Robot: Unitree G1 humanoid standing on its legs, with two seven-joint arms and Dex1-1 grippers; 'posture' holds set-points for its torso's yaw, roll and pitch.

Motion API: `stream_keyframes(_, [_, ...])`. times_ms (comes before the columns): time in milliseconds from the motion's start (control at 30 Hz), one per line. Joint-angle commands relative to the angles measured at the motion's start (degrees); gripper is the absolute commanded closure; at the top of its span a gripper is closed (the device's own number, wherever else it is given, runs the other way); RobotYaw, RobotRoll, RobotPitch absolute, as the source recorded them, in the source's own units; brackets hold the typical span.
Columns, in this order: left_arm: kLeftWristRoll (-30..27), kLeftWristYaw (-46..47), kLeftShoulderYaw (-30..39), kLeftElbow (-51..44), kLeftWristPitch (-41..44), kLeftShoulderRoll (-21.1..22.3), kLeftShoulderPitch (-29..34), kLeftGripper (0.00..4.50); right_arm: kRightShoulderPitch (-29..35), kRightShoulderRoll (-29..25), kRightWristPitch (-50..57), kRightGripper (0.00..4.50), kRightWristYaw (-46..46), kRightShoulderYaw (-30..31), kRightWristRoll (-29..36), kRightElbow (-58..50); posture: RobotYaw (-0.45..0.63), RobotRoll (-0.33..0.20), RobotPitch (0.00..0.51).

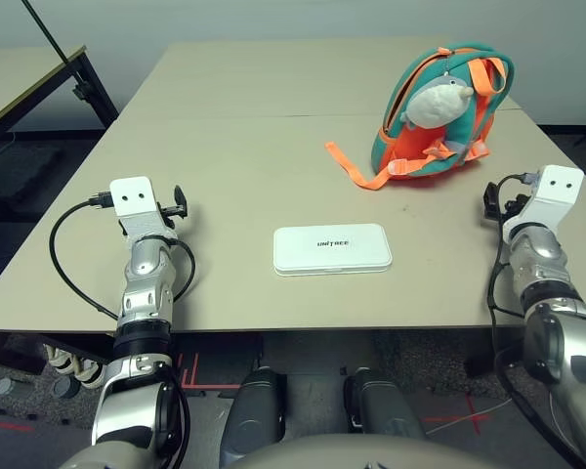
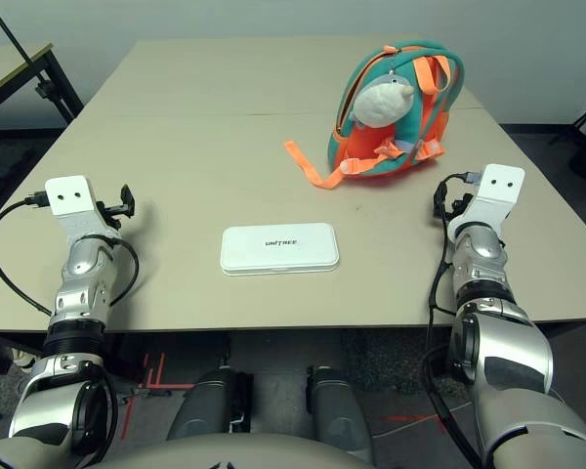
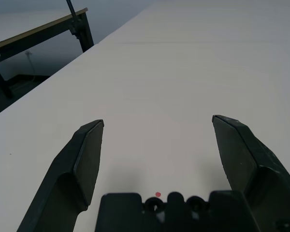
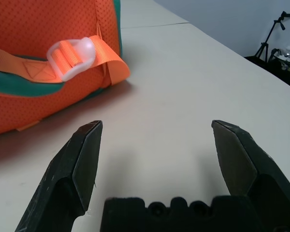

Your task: Put the pencil case into the backpack and zip it.

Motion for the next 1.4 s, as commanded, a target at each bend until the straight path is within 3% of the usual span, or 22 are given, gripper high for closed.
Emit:
stream_keyframes(33, [-0.2,0.7,1.1,-1.4,-0.2,0.2,1.4,0.00,-0.1,0.2,0.4,0.03,0.4,0.0,0.1,0.5,0.03,0.000,0.056])
stream_keyframes(300, [-4.8,-11.4,1.3,-1.5,1.2,5.8,-0.3,0.00,5.1,1.4,-0.6,0.03,6.2,0.4,1.6,-6.8,0.03,0.000,0.038])
stream_keyframes(467, [-10.8,-23.1,2.2,0.1,4.6,10.4,-4.3,0.00,14.2,-0.5,6.8,0.03,17.7,4.2,2.8,-26.6,-0.03,0.000,0.040])
stream_keyframes(600, [-21.5,-32.6,5.3,2.4,17.3,11.6,-8.8,0.00,21.7,-4.9,15.0,0.03,25.5,8.9,1.1,-41.4,-0.04,0.000,0.038])
stream_keyframes(700, [-24.0,-42.2,3.2,3.8,24.7,15.2,-10.6,0.00,26.2,-8.3,20.4,0.03,30.8,12.4,0.7,-51.1,-0.05,0.000,0.031])
stream_keyframes(833, [-26.4,-45.7,2.2,5.9,36.9,18.0,-14.6,0.00,28.2,-12.5,23.3,0.94,36.1,16.7,-1.2,-58.8,-0.07,0.000,0.030])
stream_keyframes(1133, [-32.0,-49.8,0.7,9.3,63.9,19.7,-21.8,0.00,25.5,-14.9,25.9,4.49,41.5,22.0,-3.8,-64.1,-0.09,0.000,0.029])
stream_keyframes(1267, [-31.9,-47.8,0.1,13.6,73.7,18.8,-25.8,0.00,23.2,-14.1,25.5,4.49,43.2,25.1,-5.6,-63.7,-0.08,0.000,0.029])
stream_keyframes(1400, [-30.8,-49.6,-6.6,12.5,80.3,18.1,-26.1,0.00,21.0,-13.1,23.5,4.49,43.5,27.5,-7.9,-61.6,-0.08,0.000,0.030])
